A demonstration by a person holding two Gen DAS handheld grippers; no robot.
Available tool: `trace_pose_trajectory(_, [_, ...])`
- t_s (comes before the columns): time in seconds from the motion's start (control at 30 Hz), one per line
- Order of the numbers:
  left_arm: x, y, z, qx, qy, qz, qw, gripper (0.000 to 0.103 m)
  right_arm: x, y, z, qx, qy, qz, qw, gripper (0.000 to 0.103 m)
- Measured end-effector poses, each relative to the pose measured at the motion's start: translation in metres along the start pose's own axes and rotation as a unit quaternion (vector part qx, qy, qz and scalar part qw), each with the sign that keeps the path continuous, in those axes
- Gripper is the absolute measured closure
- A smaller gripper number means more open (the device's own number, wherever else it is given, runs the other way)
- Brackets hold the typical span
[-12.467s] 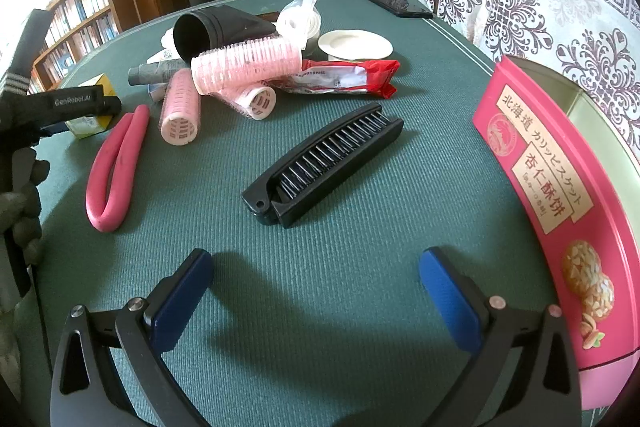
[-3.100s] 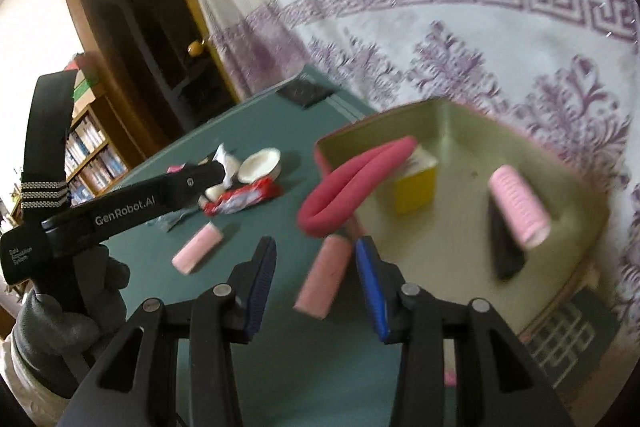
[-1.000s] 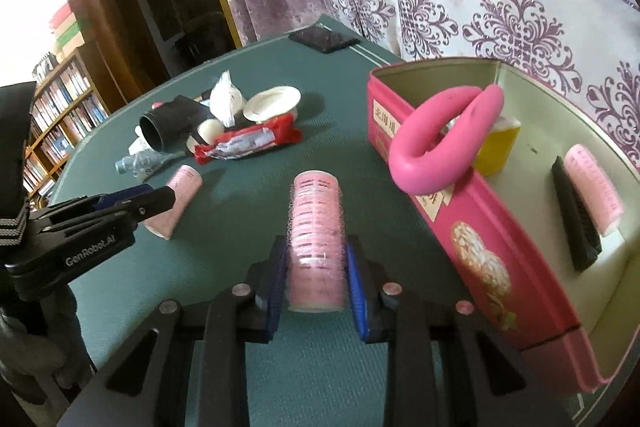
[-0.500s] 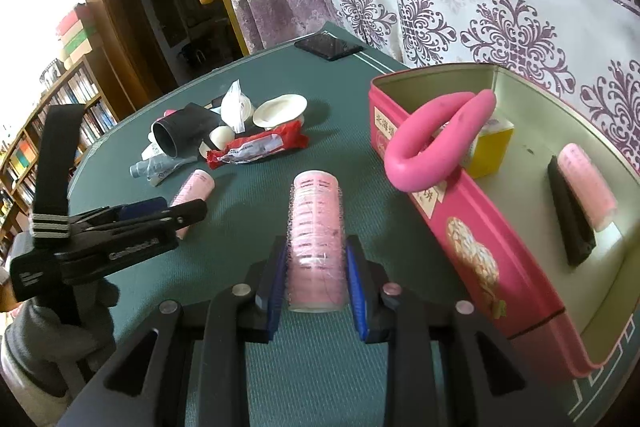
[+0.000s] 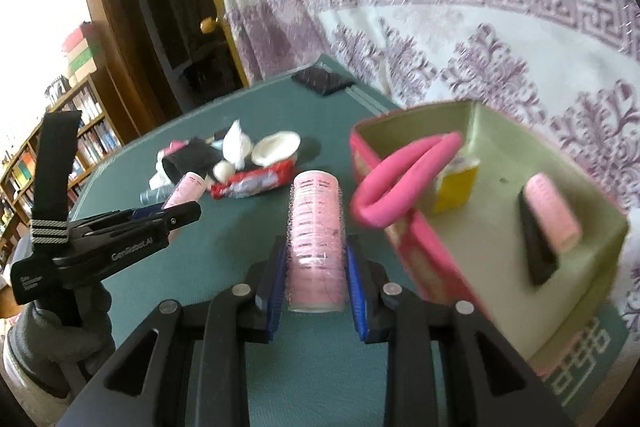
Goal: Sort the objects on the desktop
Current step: 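Carry both pink rollers into the pink tin and release them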
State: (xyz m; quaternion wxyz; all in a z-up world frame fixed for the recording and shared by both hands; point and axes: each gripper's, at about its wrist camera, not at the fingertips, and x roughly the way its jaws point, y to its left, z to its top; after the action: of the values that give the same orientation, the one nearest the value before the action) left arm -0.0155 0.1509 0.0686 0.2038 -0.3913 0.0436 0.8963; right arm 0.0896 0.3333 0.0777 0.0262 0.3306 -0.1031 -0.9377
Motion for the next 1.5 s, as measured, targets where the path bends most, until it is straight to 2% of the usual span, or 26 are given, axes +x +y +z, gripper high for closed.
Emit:
trace_pose_trajectory(0.17, [0.001, -0.038, 0.012, 0.032, 0.0, -0.025, 0.9992, 0.074, -0.015, -0.023, 0.005, 0.014, -0.014, -0.021, 1.0, 0.072])
trace_pose_trajectory(0.3, [0.001, -0.057, 0.011, 0.046, -0.001, -0.026, 0.9986, 0.074, -0.022, -0.03, 0.002, 0.025, -0.012, 0.0, 1.0, 0.072])
trace_pose_trajectory(0.53, [-0.002, -0.046, 0.009, 0.029, 0.0, -0.003, 0.9996, 0.074, -0.002, -0.005, -0.004, -0.026, 0.02, 0.02, 0.999, 0.072])
trace_pose_trajectory(0.73, [-0.001, -0.039, 0.005, 0.021, 0.006, 0.0, 0.9998, 0.074, 0.026, 0.002, -0.008, -0.05, 0.055, 0.005, 0.997, 0.072])
trace_pose_trajectory(0.9, [0.0, -0.043, 0.005, 0.025, 0.007, -0.004, 0.9996, 0.074, 0.024, -0.007, 0.008, -0.036, 0.022, -0.02, 0.999, 0.072])
trace_pose_trajectory(1.0, [0.003, -0.043, 0.004, 0.027, 0.012, -0.007, 0.9995, 0.074, 0.023, -0.018, 0.017, -0.015, 0.018, -0.016, 1.0, 0.072])
trace_pose_trajectory(1.1, [0.009, -0.046, 0.001, 0.031, 0.021, -0.016, 0.9992, 0.074, 0.011, -0.025, 0.023, -0.011, -0.007, -0.046, 0.999, 0.072])
trace_pose_trajectory(1.3, [0.024, -0.063, -0.004, 0.046, 0.043, -0.038, 0.9973, 0.074, 0.009, -0.058, 0.025, 0.027, 0.0, -0.074, 0.997, 0.072])
trace_pose_trajectory(1.4, [0.023, -0.072, -0.003, 0.056, 0.041, -0.045, 0.9966, 0.074, 0.009, -0.076, 0.023, 0.042, 0.008, -0.091, 0.995, 0.072])
trace_pose_trajectory(1.5, [0.022, -0.079, 0.001, 0.064, 0.035, -0.047, 0.9963, 0.074, 0.006, -0.086, 0.02, 0.053, 0.015, -0.091, 0.994, 0.072])
